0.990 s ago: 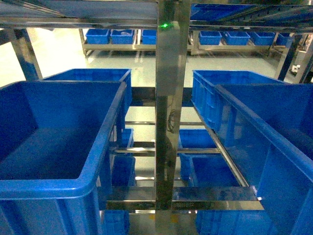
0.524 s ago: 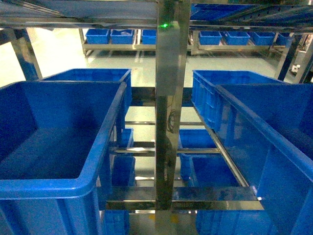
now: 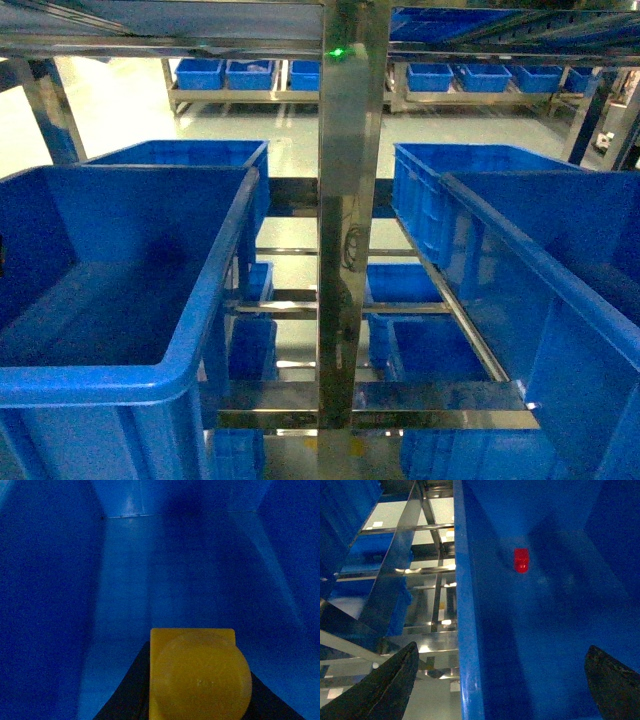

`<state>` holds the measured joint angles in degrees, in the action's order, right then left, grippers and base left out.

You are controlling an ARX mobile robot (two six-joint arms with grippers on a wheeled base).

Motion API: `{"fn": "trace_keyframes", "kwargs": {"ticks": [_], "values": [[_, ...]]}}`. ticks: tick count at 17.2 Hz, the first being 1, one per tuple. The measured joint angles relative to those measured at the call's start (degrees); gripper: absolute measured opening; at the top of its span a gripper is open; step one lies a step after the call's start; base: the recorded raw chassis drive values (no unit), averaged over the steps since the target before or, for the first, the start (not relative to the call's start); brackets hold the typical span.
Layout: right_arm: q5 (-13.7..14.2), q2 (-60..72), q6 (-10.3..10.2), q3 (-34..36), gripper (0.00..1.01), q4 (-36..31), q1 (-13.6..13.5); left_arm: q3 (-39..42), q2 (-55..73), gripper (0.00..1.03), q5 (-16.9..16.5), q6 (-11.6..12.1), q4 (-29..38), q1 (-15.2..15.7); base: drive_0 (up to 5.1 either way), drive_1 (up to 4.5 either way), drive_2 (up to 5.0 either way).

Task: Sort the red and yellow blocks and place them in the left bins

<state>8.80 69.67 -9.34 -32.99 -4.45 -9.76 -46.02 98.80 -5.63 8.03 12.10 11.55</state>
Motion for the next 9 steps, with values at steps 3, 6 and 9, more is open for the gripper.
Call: {"fn": "trace_keyframes", "kwargs": {"ticks": [3, 6, 9], "values": [[0.0, 0.0, 0.0, 0.0, 0.98, 0.0, 0.0, -2.14, 3.02, 0.27, 0.11, 1.46, 0.83, -0.26, 0.0, 0.0, 0.0], [0.0, 0.0, 0.0, 0.0, 0.98, 0.0, 0.0, -5.55, 5.92, 0.27, 0.07, 2.1, 0.07, -0.28, 0.0, 0.0, 0.0], [0.0, 0.0, 0.0, 0.0, 0.98, 0.0, 0.0, -9.31, 9.97, 0.27, -0.04, 2.99, -0.57, 0.13, 0.0, 0.0, 0.0]]}}
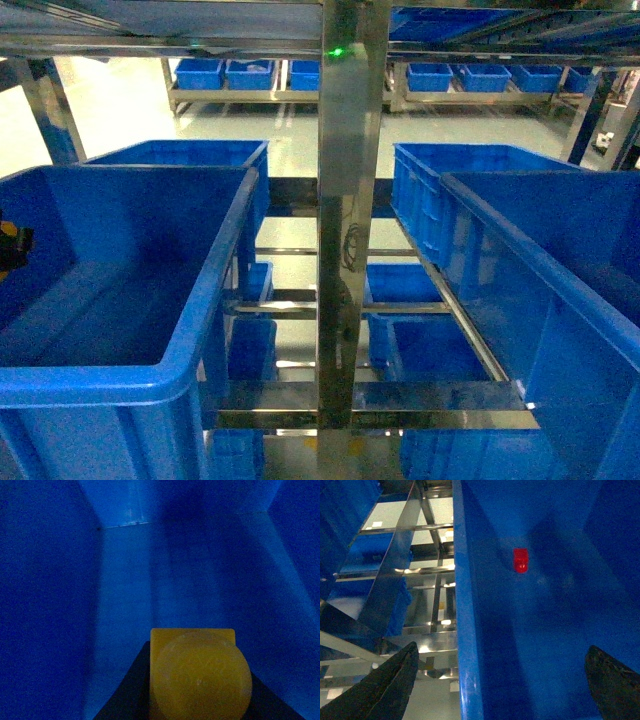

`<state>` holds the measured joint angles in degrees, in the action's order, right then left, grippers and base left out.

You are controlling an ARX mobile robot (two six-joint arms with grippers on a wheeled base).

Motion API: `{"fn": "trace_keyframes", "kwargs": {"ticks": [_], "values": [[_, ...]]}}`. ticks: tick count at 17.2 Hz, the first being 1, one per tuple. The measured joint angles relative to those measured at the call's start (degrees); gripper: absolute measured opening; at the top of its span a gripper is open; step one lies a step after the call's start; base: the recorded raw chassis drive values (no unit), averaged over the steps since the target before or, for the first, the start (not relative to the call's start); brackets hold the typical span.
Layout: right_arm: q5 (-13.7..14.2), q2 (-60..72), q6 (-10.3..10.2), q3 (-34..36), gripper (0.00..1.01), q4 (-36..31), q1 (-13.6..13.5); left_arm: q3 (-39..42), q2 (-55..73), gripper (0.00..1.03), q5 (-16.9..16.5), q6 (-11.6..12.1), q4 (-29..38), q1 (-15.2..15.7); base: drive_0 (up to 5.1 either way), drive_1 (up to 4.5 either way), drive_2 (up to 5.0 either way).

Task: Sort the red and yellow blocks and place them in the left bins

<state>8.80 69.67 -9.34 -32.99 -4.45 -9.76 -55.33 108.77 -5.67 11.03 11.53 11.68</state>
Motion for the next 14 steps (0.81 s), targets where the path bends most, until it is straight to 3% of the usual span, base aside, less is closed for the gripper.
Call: {"fn": "trace_keyframes", "kwargs": {"ticks": [8, 14], "values": [[0.0, 0.0, 0.02, 0.0, 0.98, 0.0, 0.0, -8.26, 4.31, 0.27, -0.9, 4.28, -0.11, -0.24, 0.0, 0.0, 0.0], [0.0, 0.0, 0.02, 0.0, 0.98, 0.0, 0.0, -11.08, 5.99, 0.27, -0.74, 4.55, -2.49, -0.79, 0.0, 0.0, 0.0]]}}
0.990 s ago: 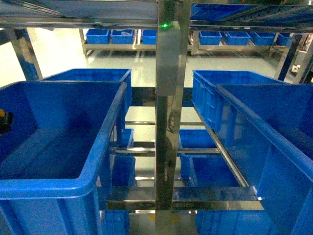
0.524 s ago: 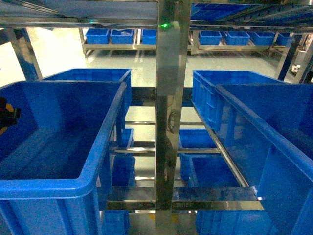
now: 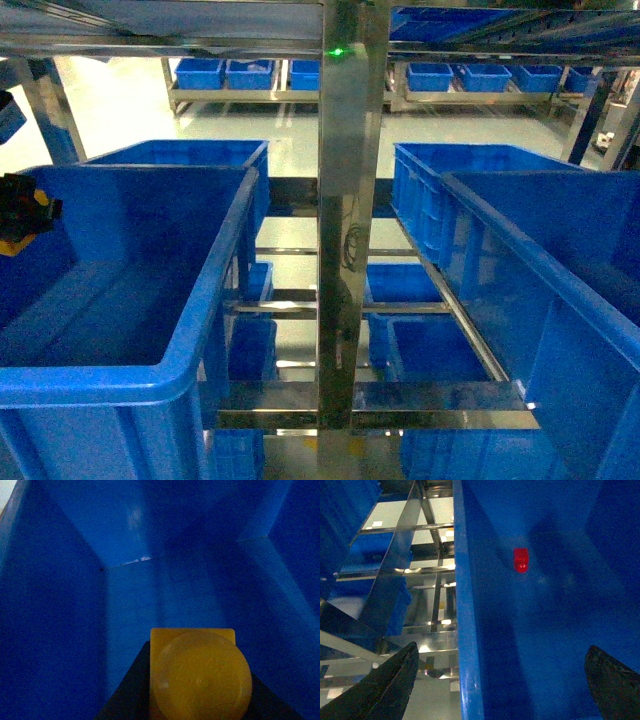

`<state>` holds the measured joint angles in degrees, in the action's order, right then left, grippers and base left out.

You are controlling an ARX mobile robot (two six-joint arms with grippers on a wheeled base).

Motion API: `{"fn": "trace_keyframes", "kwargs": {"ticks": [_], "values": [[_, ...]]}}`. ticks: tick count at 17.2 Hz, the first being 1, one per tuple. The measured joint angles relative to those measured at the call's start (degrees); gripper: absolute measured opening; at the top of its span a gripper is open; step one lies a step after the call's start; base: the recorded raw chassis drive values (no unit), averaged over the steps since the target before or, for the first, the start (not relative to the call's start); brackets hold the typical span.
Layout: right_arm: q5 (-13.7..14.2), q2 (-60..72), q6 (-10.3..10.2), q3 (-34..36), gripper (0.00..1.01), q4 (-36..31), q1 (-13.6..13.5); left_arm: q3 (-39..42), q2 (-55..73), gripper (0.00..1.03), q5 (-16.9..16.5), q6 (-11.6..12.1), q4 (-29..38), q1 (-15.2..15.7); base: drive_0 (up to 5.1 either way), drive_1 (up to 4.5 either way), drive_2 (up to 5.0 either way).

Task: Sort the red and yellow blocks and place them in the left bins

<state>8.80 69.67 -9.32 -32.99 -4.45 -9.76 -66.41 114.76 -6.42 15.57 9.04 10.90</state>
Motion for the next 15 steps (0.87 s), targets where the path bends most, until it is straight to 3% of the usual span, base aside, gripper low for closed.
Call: {"fn": "trace_keyframes", "kwargs": {"ticks": [6, 15], "values": [[0.0, 0.0, 0.0, 0.0, 0.98, 0.0, 0.0, 1.95, 1.49, 0.27, 1.05, -0.09, 0.07, -0.07, 0.0, 0.0, 0.0], [0.0, -0.02, 0.0, 0.0, 0.98, 0.0, 0.0, -11.32, 12.2, 0.27, 2.93, -0.13, -4.74, 1.14, 0.0, 0.0, 0.0]]}}
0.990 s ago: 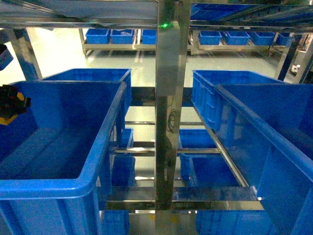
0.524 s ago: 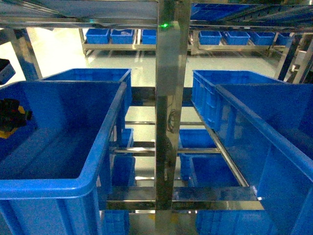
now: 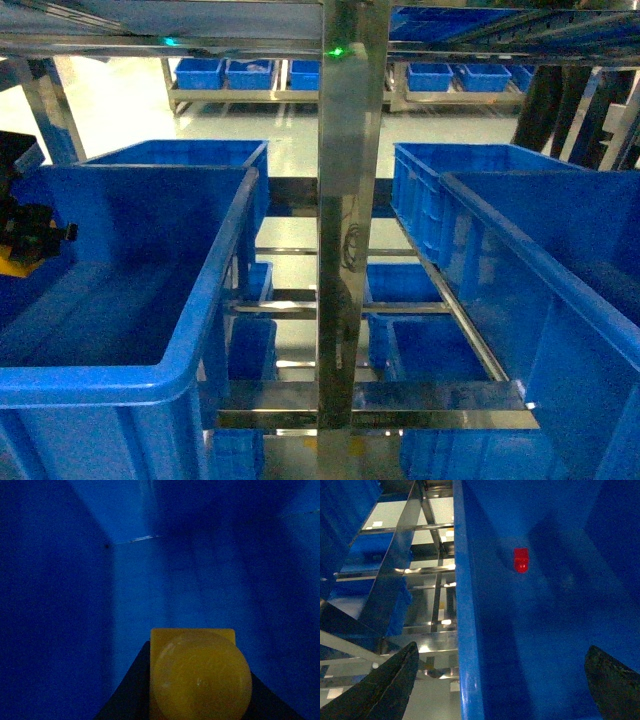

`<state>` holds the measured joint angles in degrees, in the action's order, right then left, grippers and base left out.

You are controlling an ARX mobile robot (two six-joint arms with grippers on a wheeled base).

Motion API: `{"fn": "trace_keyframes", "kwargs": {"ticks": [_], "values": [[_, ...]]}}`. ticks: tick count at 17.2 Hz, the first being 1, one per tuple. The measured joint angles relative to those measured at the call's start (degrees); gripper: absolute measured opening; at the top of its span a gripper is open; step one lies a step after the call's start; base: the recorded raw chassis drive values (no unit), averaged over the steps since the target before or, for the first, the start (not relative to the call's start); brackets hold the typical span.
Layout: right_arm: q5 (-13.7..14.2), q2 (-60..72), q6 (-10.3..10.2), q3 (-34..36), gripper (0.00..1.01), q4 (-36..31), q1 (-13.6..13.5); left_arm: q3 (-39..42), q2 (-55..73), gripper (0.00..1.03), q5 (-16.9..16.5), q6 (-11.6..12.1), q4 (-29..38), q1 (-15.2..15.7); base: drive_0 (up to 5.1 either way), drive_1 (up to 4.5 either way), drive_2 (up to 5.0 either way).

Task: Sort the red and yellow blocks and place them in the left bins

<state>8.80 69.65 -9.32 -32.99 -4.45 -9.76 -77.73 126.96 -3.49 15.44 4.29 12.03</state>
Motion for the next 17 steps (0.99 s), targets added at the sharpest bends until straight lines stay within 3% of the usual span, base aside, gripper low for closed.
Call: {"fn": "trace_keyframes", "kwargs": {"ticks": [3, 4, 6, 11, 17], "values": [[0.0, 0.0, -0.02, 0.0, 0.98, 0.0, 0.0, -0.33, 1.07, 0.27, 0.33, 0.0, -0.57, -0.22, 0.0, 0.0, 0.0], [0.0, 0.0, 0.0, 0.0, 0.98, 0.0, 0.0, -0.24, 1.07, 0.32, 0.28, 0.04, -0.76, -0.26, 0.0, 0.0, 0.0], [0.0, 0.0, 0.0, 0.0, 0.98, 0.0, 0.0, 1.16, 1.03, 0.56, -0.02, 0.09, 0.31, -0.33, 0.0, 0.0, 0.0], [0.0, 0.0, 0.0, 0.0, 0.98, 0.0, 0.0, 4.28, -1.27, 0.97, -0.94, 1.22, 2.45, -1.46, 0.0, 0.0, 0.0], [0.0, 0.0, 0.0, 0.0, 0.98, 0.02, 0.0, 9.97, -11.43, 0.98, -4.92, 1.44, 2.84, -0.9, 0.0, 0.0, 0.0]]}}
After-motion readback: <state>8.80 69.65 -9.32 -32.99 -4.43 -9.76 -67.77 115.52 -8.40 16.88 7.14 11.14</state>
